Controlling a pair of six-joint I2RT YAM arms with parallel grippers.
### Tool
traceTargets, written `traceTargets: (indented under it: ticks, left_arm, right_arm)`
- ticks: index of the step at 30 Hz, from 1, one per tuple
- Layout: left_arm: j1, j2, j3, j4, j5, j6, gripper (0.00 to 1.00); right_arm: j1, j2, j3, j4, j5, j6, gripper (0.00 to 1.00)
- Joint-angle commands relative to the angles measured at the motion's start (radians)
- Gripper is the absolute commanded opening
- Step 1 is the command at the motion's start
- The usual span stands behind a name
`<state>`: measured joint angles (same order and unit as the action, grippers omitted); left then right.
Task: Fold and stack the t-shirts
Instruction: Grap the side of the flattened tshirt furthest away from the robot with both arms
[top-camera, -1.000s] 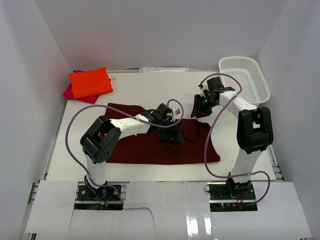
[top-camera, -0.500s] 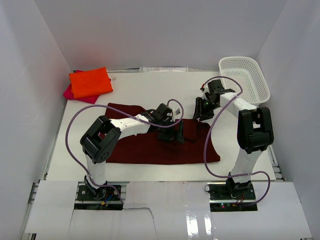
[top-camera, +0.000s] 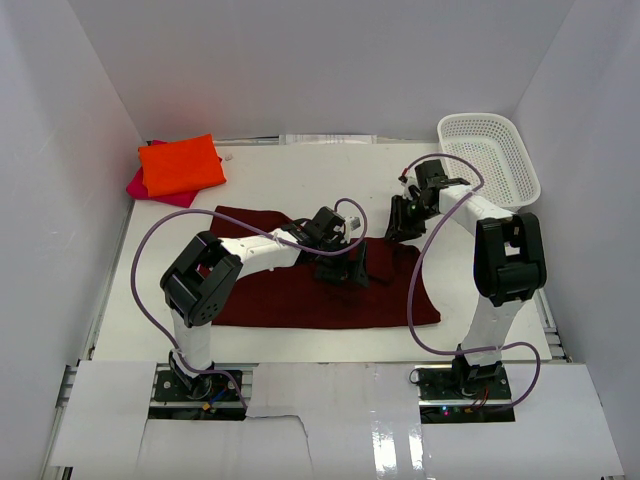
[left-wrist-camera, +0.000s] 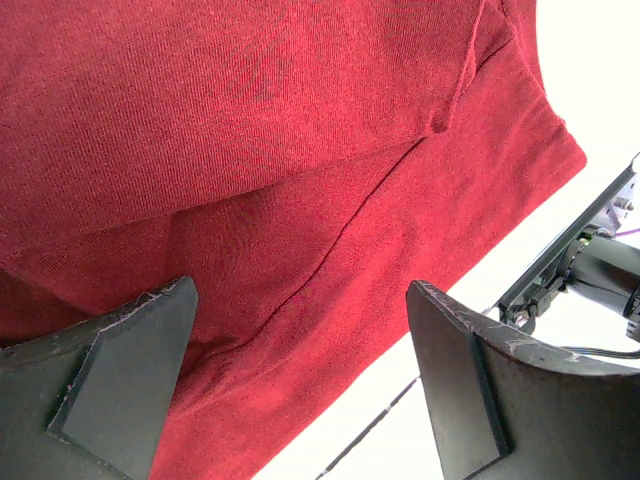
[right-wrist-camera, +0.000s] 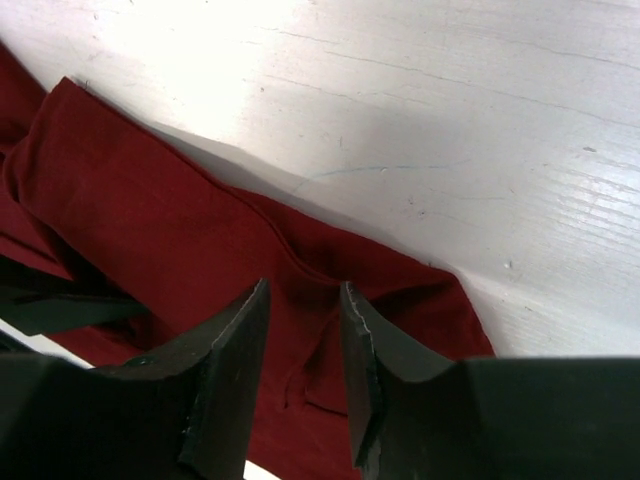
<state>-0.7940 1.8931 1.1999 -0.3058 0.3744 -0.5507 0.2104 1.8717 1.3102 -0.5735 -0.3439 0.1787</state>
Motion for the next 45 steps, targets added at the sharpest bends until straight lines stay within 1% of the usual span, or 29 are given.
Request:
traceTargets:
  ticks: [1, 3, 4, 6, 7, 8, 13, 16, 17, 20, 21, 23, 24, 27, 29, 33, 38, 40, 41, 43, 44, 45]
  left_arm:
    - [0.003, 0.015, -0.006, -0.047, -0.020, 0.009, 0.98]
    - [0.003, 0.014, -0.008, -0.047, -0.020, 0.009, 0.98]
    - [0.003, 0.014, -0.008, -0.047, -0.020, 0.009, 0.98]
    - [0.004, 0.014, -0.008, -0.047, -0.020, 0.009, 0.98]
    - [0.003, 0.014, -0.008, -0.047, -0.022, 0.009, 0.98]
    - [0.003, 0.014, -0.010, -0.047, -0.022, 0.009, 0.98]
    - [0.003, 0.017, -0.011, -0.046, -0.019, 0.009, 0.98]
    - [0.003, 0.018, -0.010, -0.046, -0.017, 0.008, 0.98]
    - [0.003, 0.017, -0.011, -0.042, -0.014, 0.006, 0.98]
    - [0.003, 0.015, -0.011, -0.044, -0.012, 0.008, 0.98]
    - [0.003, 0.014, -0.013, -0.042, -0.012, 0.008, 0.98]
    - [0.003, 0.012, -0.014, -0.044, -0.011, 0.009, 0.98]
    - [0.003, 0.012, -0.014, -0.046, -0.011, 0.009, 0.98]
    - [0.003, 0.014, -0.013, -0.047, -0.009, 0.008, 0.98]
    - [0.003, 0.017, -0.011, -0.050, -0.008, 0.008, 0.98]
    - [0.003, 0.026, -0.007, -0.055, -0.005, 0.008, 0.98]
    - [0.003, 0.035, 0.010, -0.064, 0.014, 0.014, 0.98]
    - [0.003, 0.035, 0.015, -0.065, 0.021, 0.017, 0.98]
    - [0.003, 0.035, 0.016, -0.067, 0.030, 0.018, 0.98]
    - [0.002, 0.034, 0.021, -0.069, 0.046, 0.024, 0.98]
    - [0.001, 0.034, 0.023, -0.070, 0.064, 0.028, 0.98]
    - [0.002, 0.029, 0.021, -0.070, 0.070, 0.031, 0.98]
  right_arm:
    - [-0.003, 0.010, -0.012, 0.021, -0.043, 0.001, 0.39]
    - [-0.003, 0.014, -0.011, 0.026, -0.058, 0.004, 0.37]
    - [-0.005, 0.014, -0.009, 0.029, -0.063, 0.005, 0.33]
    - [-0.006, 0.020, -0.006, 0.034, -0.075, 0.008, 0.22]
    - [-0.006, 0.021, 0.003, 0.035, -0.078, 0.008, 0.12]
    - [-0.008, 0.027, 0.009, 0.035, -0.079, 0.011, 0.08]
    - [-0.011, 0.047, 0.070, 0.040, -0.099, 0.018, 0.08]
    - [-0.025, 0.090, 0.153, 0.038, -0.102, 0.024, 0.08]
    - [-0.031, 0.122, 0.206, 0.037, -0.115, 0.025, 0.08]
    - [-0.062, 0.194, 0.296, 0.038, -0.148, 0.028, 0.08]
    - [-0.069, 0.211, 0.357, 0.037, -0.159, 0.037, 0.08]
    - [-0.088, 0.265, 0.418, 0.040, -0.171, 0.038, 0.08]
    - [-0.094, 0.286, 0.484, 0.037, -0.179, 0.039, 0.08]
    - [-0.129, 0.380, 0.599, 0.032, -0.204, 0.044, 0.08]
    - [-0.146, 0.435, 0.636, 0.037, -0.228, 0.045, 0.08]
    - [-0.181, 0.507, 0.684, 0.136, -0.290, 0.080, 0.08]
    - [-0.198, 0.618, 0.861, 0.165, -0.343, 0.123, 0.09]
    - [-0.198, 0.651, 0.879, 0.210, -0.385, 0.162, 0.10]
    - [-0.228, 0.659, 0.879, 0.271, -0.401, 0.179, 0.10]
    - [-0.233, 0.678, 0.873, 0.334, -0.438, 0.229, 0.10]
    - [-0.235, 0.681, 0.859, 0.403, -0.461, 0.245, 0.10]
    - [-0.235, 0.687, 0.850, 0.435, -0.472, 0.277, 0.10]
